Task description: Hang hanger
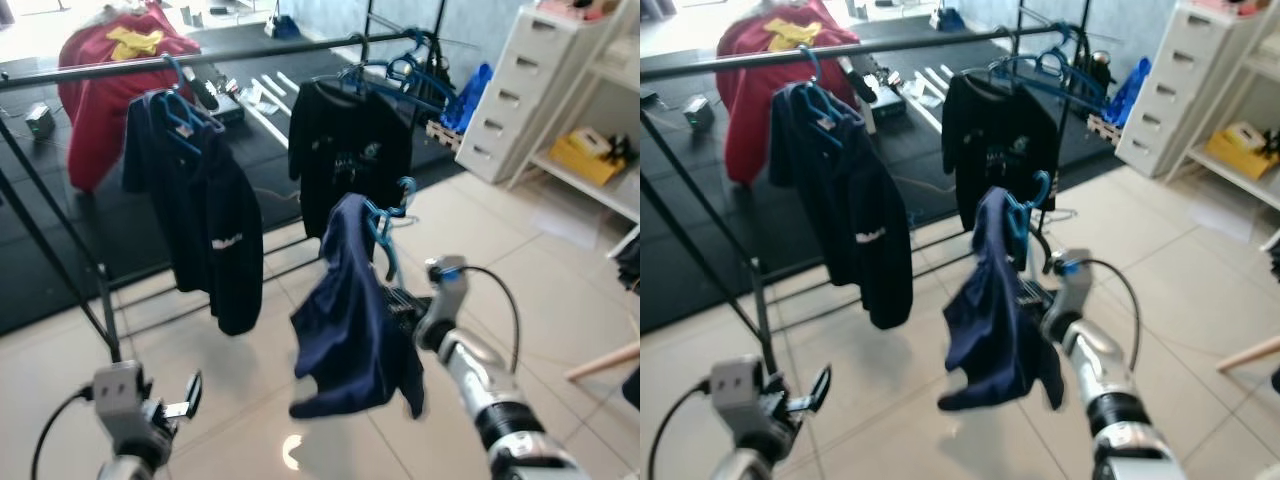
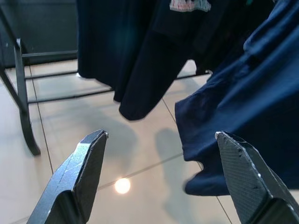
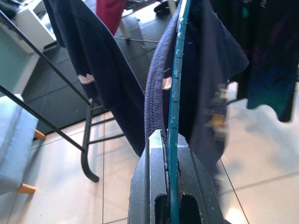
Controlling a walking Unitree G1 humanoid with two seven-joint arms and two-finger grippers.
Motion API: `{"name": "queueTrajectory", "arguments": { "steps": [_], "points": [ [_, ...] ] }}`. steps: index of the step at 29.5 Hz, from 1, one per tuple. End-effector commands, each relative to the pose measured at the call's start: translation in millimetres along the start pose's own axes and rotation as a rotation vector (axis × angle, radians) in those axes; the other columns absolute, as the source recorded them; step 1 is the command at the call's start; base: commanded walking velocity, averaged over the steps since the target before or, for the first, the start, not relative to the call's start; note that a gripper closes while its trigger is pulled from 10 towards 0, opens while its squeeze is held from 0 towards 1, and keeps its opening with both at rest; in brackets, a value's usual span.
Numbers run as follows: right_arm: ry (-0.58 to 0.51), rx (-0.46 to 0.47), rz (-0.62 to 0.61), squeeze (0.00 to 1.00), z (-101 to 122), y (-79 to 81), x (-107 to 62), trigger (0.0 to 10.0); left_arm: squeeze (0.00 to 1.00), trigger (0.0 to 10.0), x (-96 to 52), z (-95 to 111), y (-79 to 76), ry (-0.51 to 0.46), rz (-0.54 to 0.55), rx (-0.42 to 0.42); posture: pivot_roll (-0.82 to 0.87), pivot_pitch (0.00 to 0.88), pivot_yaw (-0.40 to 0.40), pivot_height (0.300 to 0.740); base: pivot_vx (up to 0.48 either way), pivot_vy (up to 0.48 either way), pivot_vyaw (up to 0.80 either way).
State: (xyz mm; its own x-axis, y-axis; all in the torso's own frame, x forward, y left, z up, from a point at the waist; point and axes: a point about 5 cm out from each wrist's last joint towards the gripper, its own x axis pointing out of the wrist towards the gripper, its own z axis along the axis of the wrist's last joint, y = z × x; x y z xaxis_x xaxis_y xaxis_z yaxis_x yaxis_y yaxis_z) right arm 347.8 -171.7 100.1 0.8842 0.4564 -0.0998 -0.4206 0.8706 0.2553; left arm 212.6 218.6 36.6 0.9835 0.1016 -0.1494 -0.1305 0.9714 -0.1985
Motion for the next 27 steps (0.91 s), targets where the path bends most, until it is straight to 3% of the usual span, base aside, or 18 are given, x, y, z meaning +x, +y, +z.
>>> {"name": "queueTrajectory", "arguments": {
  "steps": [1, 15, 17, 19, 25, 27],
  "points": [
    [-0.037, -0.008, 0.016, 0.00, 11.9, -1.4, -0.5, 10.0, 0.00, 10.0, -2.7, -3.5, 2.0, 0.022, 0.008, -0.001, -0.12, 0.143, -0.029, 0.740, 0.446, 0.000, 0.00],
    [-0.098, -0.013, 0.042, 0.00, 39.7, -5.2, -0.6, 10.0, 0.00, 10.0, -1.5, -1.5, 1.9, 0.016, 0.012, -0.001, -0.12, 0.146, -0.031, 0.740, 0.450, 0.000, 0.00],
    [-0.117, -0.081, 0.131, 0.00, 66.2, -5.3, -5.6, 10.0, 0.00, 10.0, -1.2, -0.8, 2.5, 0.016, 0.015, 0.001, -0.13, 0.148, -0.028, 0.740, 0.480, 0.000, 0.00],
    [-0.117, -0.124, 0.179, 0.00, 79.1, -4.3, -9.2, 10.0, 0.00, 10.0, -1.0, -0.6, 2.6, 0.016, 0.016, 0.002, -0.13, 0.148, -0.027, 0.740, 0.480, 0.000, 0.00],
    [-0.117, -0.184, 0.229, 0.00, 96.0, -2.9, -14.5, 10.0, 0.00, 10.0, -0.8, -0.3, 2.7, 0.016, 0.018, 0.003, -0.13, 0.148, -0.026, 0.740, 0.480, 0.000, 0.00],
    [-0.111, -0.252, 0.232, 0.00, 109.2, -4.1, -17.5, 10.0, 0.00, 10.0, -1.2, -0.5, 2.4, 0.018, 0.020, 0.002, -0.13, 0.148, -0.026, 0.740, 0.480, 0.000, 0.00]
  ]
}}
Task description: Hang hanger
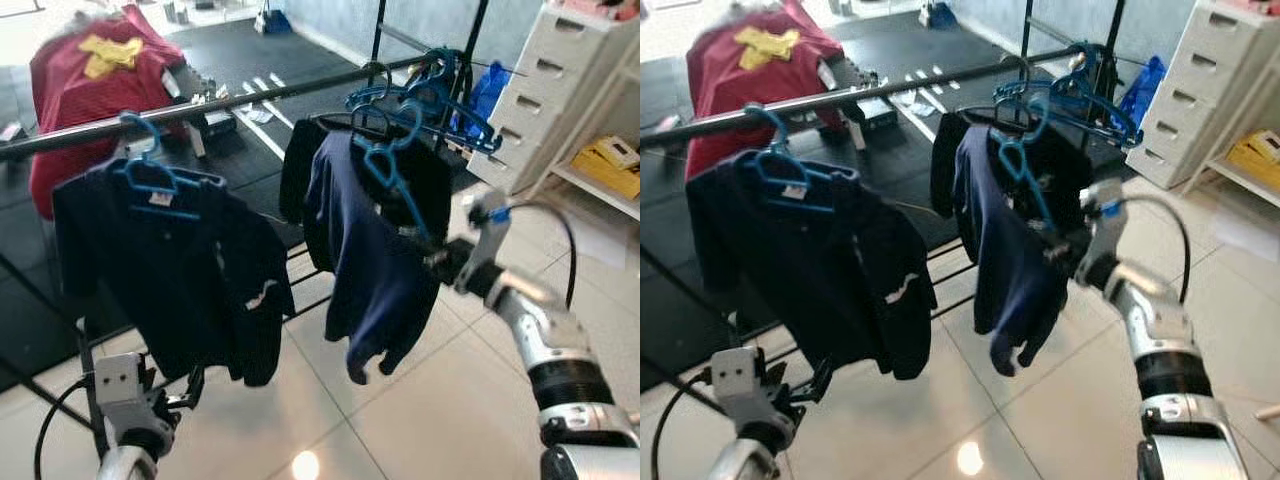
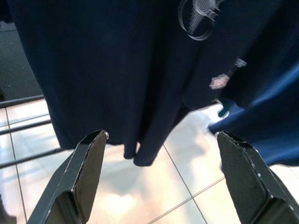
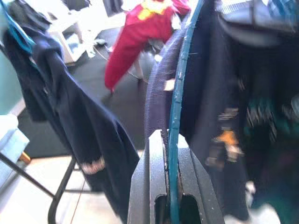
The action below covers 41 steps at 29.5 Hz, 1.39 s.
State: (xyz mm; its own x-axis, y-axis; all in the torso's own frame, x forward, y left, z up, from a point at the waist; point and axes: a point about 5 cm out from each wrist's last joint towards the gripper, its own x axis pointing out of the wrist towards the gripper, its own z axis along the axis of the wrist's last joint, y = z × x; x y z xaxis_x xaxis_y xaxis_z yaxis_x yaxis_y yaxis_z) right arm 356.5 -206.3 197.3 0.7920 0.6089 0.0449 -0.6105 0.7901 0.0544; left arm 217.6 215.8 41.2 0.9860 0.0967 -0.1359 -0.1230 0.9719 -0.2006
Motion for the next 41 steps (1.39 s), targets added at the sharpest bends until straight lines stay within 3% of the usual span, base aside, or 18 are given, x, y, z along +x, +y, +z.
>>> {"name": "queueTrajectory", "arguments": {
  "steps": [1, 6, 15, 19, 25, 30, 32, 34, 37, 38, 40, 41],
  "points": [
    [0.004, -0.041, 0.036, 0.00, 8.3, 3.0, 2.0, 10.0, 0.00, 10.0, -5.2, -5.0, 6.8, 0.030, 0.028, 0.003, -0.13, 0.148, -0.026, 0.740, 0.480, 0.000, 0.00],
    [0.056, -0.139, 0.056, 0.00, 15.3, 4.3, 2.9, 10.0, 0.00, 10.0, -6.3, -5.3, 6.8, 0.031, 0.036, 0.001, -0.13, 0.150, -0.028, 0.740, 0.480, 0.000, 0.00],
    [0.118, -0.158, 0.154, 0.00, 12.3, 17.4, 0.2, 10.0, 0.00, 10.0, -7.6, -6.3, 8.8, 0.039, 0.058, 0.004, -0.13, 0.154, -0.029, 0.740, 0.480, 0.000, 0.00],
    [0.240, -0.222, 0.325, 0.00, -2.6, 43.6, -3.3, 10.0, 0.00, 10.0, -7.6, -6.3, 13.7, 0.041, 0.105, -0.014, -0.13, 0.156, -0.028, 0.740, 0.337, 0.000, 0.00],
    [0.271, -0.221, 0.440, 0.00, -10.7, 70.9, 0.4, 10.0, 0.00, 10.0, -9.5, -6.9, 19.1, 0.040, 0.154, -0.027, -0.13, 0.159, -0.027, 0.740, 0.000, 0.000, 0.00],
    [0.302, -0.233, 0.427, 0.00, -16.7, 72.9, 1.7, 10.0, 0.00, 10.0, -10.7, -7.4, 20.9, 0.042, 0.170, -0.021, -0.13, 0.159, -0.029, 0.740, 0.000, 0.000, 0.00],
    [0.326, -0.245, 0.393, 0.00, -20.4, 70.2, 2.5, 10.0, 0.00, 10.0, -11.9, -7.6, 23.0, 0.043, 0.185, -0.016, -0.13, 0.160, -0.030, 0.740, 0.000, 0.000, 0.00],
    [0.371, -0.253, 0.282, 0.00, -26.6, 60.1, 5.6, 10.0, 0.00, 10.0, -14.9, -8.6, 28.4, 0.049, 0.221, 0.001, -0.13, 0.162, -0.029, 0.740, 0.000, 0.000, 0.00],
    [0.392, -0.234, 0.240, 0.00, -30.6, 56.1, 5.8, 10.0, 0.00, 10.0, -16.2, -9.7, 30.6, 0.054, 0.237, 0.005, -0.13, 0.161, -0.029, 0.740, 0.000, 0.000, 0.00],
    [0.408, -0.220, 0.202, 0.62, -34.6, 53.0, 5.0, 10.0, 0.00, 10.0, -17.1, -10.8, 32.0, 0.062, 0.249, 0.009, -0.13, 0.161, -0.029, 0.740, 0.000, 0.000, 0.00],
    [0.408, -0.220, 0.202, 0.62, -34.6, 53.0, 5.0, 10.0, 0.00, 10.0, -17.1, -10.8, 32.0, 0.062, 0.249, 0.009, -0.13, 0.161, -0.029, 0.740, 0.000, 0.000, 0.00],
    [0.423, -0.210, 0.181, 1.00, -39.7, 50.8, 2.9, 10.0, 0.00, 10.0, -17.3, -12.3, 31.8, 0.070, 0.249, 0.000, -0.12, 0.161, -0.033, 0.740, 0.000, 0.000, 0.00]
  ]
}}
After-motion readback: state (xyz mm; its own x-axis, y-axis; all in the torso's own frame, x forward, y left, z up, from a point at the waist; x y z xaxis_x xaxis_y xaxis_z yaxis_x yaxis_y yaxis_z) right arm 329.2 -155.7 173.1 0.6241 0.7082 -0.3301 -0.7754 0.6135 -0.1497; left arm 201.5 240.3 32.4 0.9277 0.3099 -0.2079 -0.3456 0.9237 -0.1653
